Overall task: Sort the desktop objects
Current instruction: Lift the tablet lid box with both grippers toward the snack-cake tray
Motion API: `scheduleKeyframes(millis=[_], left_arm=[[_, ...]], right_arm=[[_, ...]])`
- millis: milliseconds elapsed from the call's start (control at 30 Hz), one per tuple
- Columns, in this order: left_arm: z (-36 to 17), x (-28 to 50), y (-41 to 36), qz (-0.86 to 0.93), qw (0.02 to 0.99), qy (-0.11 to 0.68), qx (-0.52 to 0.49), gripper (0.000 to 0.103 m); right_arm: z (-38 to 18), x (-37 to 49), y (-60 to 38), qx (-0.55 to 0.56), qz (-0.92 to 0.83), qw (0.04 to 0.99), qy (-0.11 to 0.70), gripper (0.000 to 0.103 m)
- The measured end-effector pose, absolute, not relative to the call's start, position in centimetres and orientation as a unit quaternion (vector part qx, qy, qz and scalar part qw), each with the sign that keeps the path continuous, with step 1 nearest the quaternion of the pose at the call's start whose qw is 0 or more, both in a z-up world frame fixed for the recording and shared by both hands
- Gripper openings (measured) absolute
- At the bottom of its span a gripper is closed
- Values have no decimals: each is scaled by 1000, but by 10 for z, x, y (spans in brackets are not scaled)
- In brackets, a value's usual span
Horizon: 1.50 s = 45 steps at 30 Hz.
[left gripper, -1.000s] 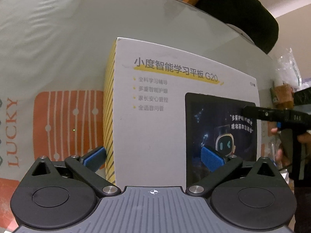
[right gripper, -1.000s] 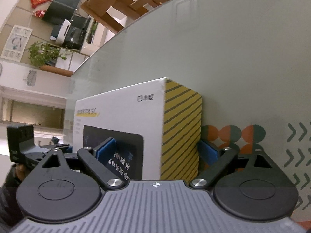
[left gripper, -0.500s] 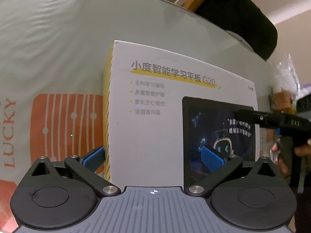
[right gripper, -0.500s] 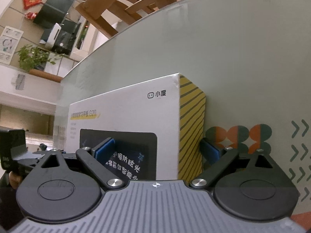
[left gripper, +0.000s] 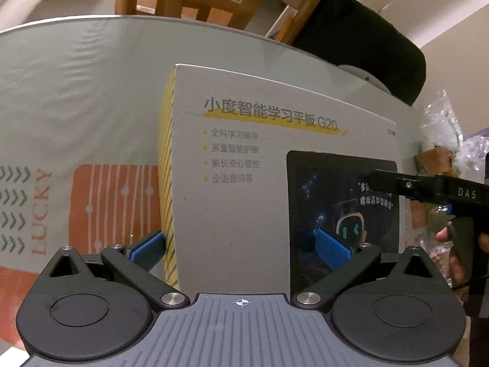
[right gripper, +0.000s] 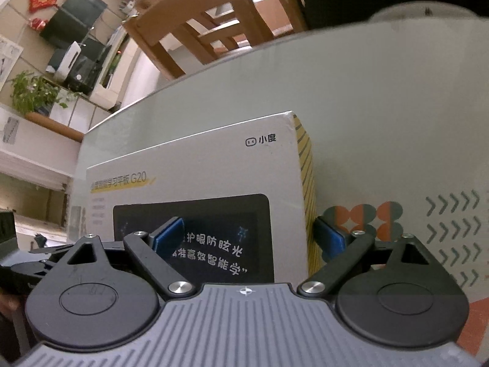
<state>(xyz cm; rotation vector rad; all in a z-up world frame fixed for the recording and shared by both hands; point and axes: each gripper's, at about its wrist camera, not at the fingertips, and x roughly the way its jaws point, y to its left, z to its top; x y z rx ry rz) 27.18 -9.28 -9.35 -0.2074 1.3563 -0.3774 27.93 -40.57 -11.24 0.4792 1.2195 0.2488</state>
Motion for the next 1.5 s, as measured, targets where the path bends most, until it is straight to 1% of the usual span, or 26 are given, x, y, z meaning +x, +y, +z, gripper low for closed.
scheduleKeyframes(millis=[433,667,1100,1500], left_arm=[[-28,213,-82,-167,789,585,-87,103],[-2,171,-69,-162,804,566,-82,103],[4,84,-31,-161,809,559,-89,103],[1,12,27,-190,801,563,-79,103]], right_arm=[[-45,221,-378,201,124,812,533,103],[-16,184,-364,199,129,820,521,103],[1,103,-318,185,119,824,523,103],[11,17,-261,174,89,831,520,103]])
